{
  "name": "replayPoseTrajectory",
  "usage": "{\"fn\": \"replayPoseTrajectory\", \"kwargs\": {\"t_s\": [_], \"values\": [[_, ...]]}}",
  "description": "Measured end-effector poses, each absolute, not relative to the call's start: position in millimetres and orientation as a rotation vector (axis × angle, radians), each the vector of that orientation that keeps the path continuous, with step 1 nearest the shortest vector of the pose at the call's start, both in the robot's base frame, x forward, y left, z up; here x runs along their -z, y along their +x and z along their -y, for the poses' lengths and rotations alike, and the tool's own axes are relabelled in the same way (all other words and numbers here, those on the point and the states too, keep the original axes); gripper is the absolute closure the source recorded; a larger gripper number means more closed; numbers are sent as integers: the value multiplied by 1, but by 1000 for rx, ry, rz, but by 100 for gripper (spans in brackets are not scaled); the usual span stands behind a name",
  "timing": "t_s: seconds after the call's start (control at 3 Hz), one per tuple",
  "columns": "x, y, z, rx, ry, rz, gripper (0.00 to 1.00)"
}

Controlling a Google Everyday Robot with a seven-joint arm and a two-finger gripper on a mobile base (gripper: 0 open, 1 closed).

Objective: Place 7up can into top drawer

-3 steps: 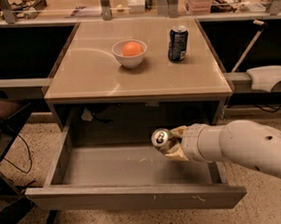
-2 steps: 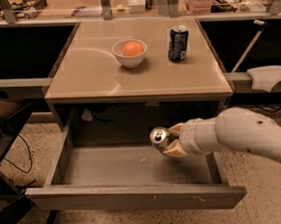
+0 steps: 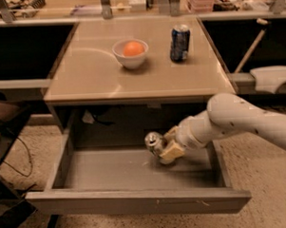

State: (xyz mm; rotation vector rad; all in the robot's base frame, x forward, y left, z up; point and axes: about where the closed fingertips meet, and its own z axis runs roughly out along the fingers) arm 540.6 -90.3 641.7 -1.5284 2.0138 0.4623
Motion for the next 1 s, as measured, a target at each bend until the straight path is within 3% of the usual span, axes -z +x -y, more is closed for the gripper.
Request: {"fn": "replayPoseTrajectory", "kwargs": {"t_s": [0.33,1.0], "values": [[-643,541,90,-462,-1528,-2014,81],[-642,541,90,-462,-1529,-2014,35]]}}
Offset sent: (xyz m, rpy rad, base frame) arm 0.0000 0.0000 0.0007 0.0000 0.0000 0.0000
